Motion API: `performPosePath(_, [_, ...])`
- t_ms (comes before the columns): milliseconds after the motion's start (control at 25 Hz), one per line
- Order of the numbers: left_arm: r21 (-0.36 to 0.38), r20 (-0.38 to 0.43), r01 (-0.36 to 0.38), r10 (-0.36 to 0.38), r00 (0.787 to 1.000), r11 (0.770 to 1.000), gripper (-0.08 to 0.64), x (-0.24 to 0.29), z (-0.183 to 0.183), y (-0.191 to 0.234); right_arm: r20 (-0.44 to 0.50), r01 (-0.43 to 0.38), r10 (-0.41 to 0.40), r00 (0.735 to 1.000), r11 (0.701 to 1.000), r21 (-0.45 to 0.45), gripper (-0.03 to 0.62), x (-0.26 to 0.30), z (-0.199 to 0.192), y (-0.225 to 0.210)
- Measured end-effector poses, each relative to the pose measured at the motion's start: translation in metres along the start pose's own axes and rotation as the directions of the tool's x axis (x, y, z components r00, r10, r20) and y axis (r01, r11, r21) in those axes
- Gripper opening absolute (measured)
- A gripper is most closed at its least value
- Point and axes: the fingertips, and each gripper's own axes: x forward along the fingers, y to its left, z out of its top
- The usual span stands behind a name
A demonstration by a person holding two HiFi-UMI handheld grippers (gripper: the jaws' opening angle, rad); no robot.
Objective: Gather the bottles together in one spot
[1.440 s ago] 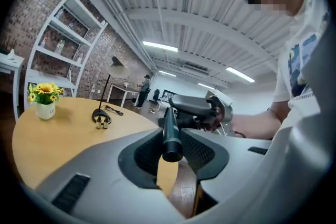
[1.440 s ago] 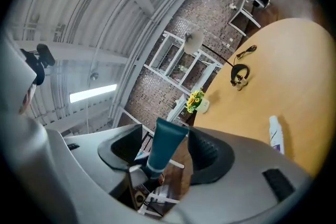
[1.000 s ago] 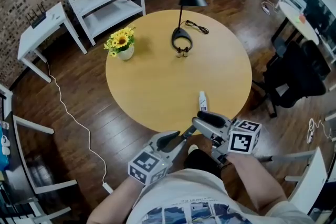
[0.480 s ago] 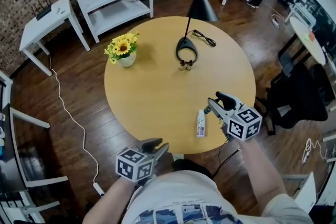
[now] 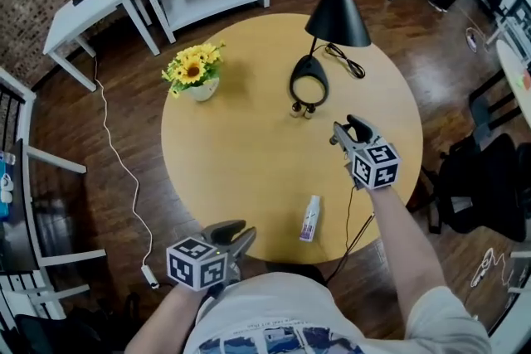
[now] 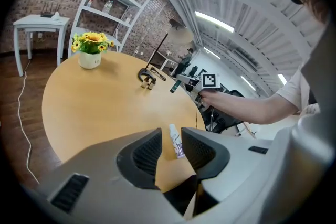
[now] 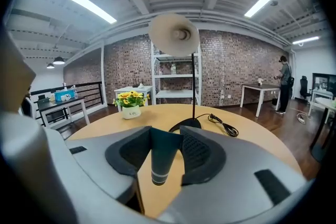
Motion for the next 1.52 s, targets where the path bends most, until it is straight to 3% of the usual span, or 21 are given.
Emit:
performPosePath(320, [-0.109, -0.015, -0.105, 0.104, 0.994, 0.988, 0.118, 0.015, 0.008, 0.026, 0.018, 0.047, -0.047, 0.999, 0.999, 0.021, 0.176, 0.094, -0.027, -0.047])
performPosePath(600, [-0.112, -0.042, -0.116, 0.112, 0.993, 0.987, 0.118, 0.027, 0.006, 0.021, 0.050, 0.105, -0.103, 0.993, 0.994, -0.032, 0.176, 0.128, -0.032, -0.048])
performPosePath(920, [-0.100, -0.041, -0.102, 0.098, 0.994, 0.990, 0.118, 0.033, 0.004, 0.018, 0.041, 0.126, -0.124, 0.991, 0.990, -0.055, 0.187, 0.126, -0.045, -0.050])
performPosePath(1200, [-0.086, -0.047, -0.086, 0.082, 0.996, 0.993, 0.118, 0.031, 0.002, 0.016, 0.037, 0.104, -0.103, 0.994, 0.994, -0.043, 0.253, 0.121, -0.047, -0.048])
performPosePath(1520, [-0.045, -0.028, -0.061, 0.060, 0.998, 0.997, 0.118, 0.026, 0.005, 0.015, 0.066, 0.158, -0.154, 0.986, 0.986, -0.060, 0.267, 0.071, -0.029, -0.039])
